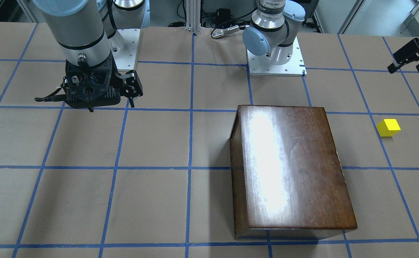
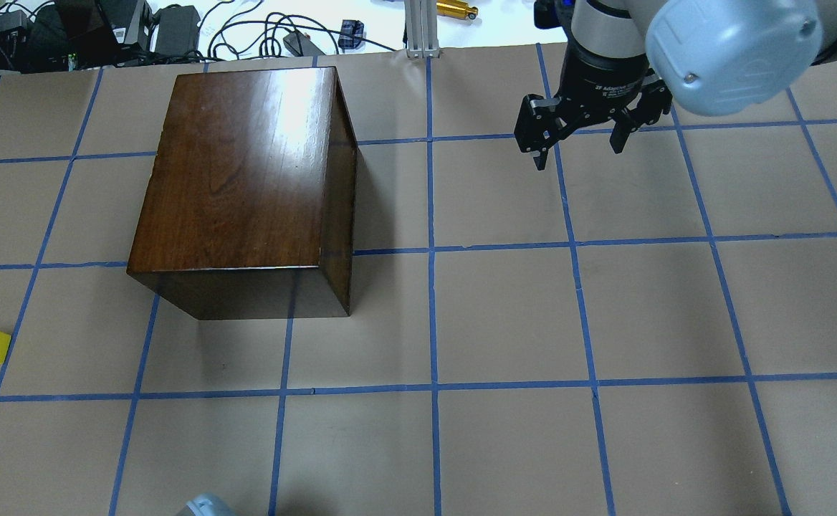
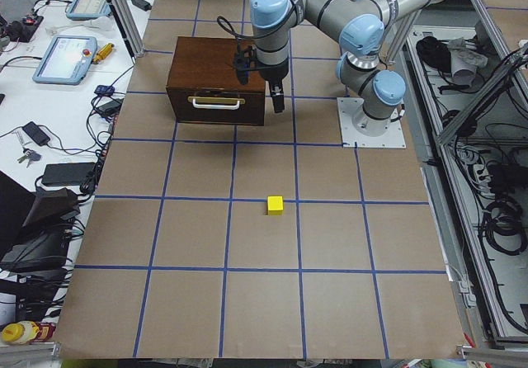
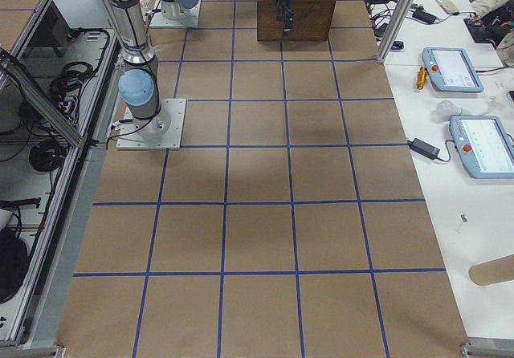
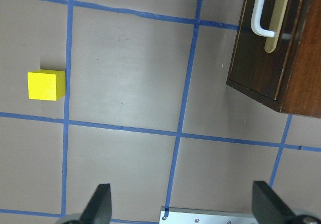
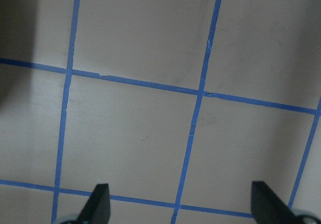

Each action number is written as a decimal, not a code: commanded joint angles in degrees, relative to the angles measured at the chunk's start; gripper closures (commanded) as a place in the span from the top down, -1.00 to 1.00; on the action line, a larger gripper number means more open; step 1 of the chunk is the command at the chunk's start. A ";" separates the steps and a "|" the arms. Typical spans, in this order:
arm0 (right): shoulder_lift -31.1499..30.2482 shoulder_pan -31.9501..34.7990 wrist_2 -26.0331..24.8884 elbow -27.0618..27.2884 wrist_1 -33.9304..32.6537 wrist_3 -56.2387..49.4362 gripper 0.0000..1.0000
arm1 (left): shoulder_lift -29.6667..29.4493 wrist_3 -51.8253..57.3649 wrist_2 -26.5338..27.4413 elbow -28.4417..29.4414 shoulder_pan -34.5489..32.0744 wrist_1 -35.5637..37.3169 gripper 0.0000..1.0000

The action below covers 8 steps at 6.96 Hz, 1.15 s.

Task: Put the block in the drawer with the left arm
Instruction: 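Lower the left gripper to the white drawer handle and hook it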

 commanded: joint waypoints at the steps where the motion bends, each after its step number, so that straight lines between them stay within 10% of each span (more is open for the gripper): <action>1: 0.00 0.00 0.00 0.00 0.00 0.00 1.00 | -6.53 0.94 -0.80 1.90 0.28 5.05 1.00; 8: 0.00 0.00 0.00 0.00 0.00 0.00 1.00 | -27.73 9.54 -13.28 11.49 -5.49 8.92 1.00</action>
